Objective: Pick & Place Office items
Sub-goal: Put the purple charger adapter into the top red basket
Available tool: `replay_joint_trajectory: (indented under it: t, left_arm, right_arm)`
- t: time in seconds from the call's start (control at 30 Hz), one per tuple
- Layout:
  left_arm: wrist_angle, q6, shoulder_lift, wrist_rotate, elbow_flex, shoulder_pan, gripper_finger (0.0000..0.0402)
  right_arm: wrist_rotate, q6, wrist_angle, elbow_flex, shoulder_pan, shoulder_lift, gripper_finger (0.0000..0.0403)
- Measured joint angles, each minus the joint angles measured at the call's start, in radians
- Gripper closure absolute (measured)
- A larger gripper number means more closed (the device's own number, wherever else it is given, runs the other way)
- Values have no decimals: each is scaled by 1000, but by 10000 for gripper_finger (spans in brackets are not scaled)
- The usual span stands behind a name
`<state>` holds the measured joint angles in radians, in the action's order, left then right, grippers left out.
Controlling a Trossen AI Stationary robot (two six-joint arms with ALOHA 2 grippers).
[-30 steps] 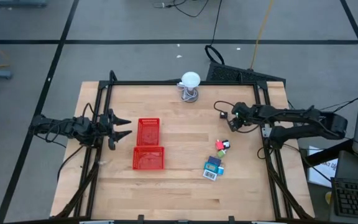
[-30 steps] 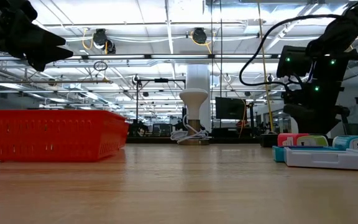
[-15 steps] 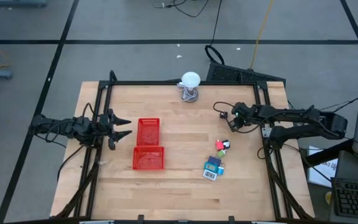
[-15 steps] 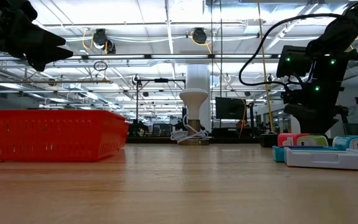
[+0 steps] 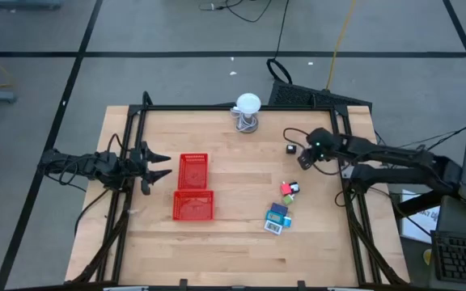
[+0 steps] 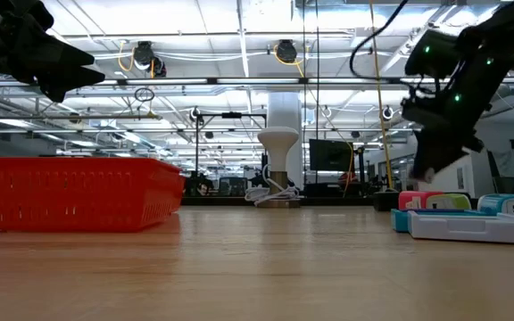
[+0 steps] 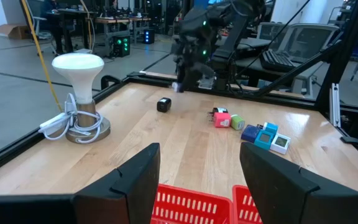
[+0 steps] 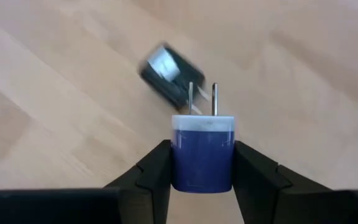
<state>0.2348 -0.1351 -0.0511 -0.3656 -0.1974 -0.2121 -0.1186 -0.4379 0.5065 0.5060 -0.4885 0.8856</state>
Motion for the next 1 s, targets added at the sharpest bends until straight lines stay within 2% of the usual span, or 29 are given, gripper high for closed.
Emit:
replay_joint_trajectory:
  t: [0.23, 0.43, 0.6, 0.77, 0.93, 1.0]
  left_arm:
    - [0, 0, 0, 0, 0, 0, 176]
    - [0, 0, 0, 0, 0, 0, 176]
    - [-16, -3, 0, 0, 0, 0, 176]
    - [-187, 0, 0, -5, 0, 0, 176]
    - [-315, -1, -40, 29, 0, 0, 176]
    - [-354, -32, -86, 8, 0, 0, 176]
  right_arm:
    - [79, 51, -130, 0, 21, -144, 277]
    - [233, 128, -323, 0, 109, -153, 277]
    - [314, 199, -601, -15, 195, -84, 277]
    - [384, 271, -795, -16, 265, 26, 277]
    - [386, 318, -954, -16, 304, 140, 277]
    - [386, 329, -1013, -16, 310, 181, 277]
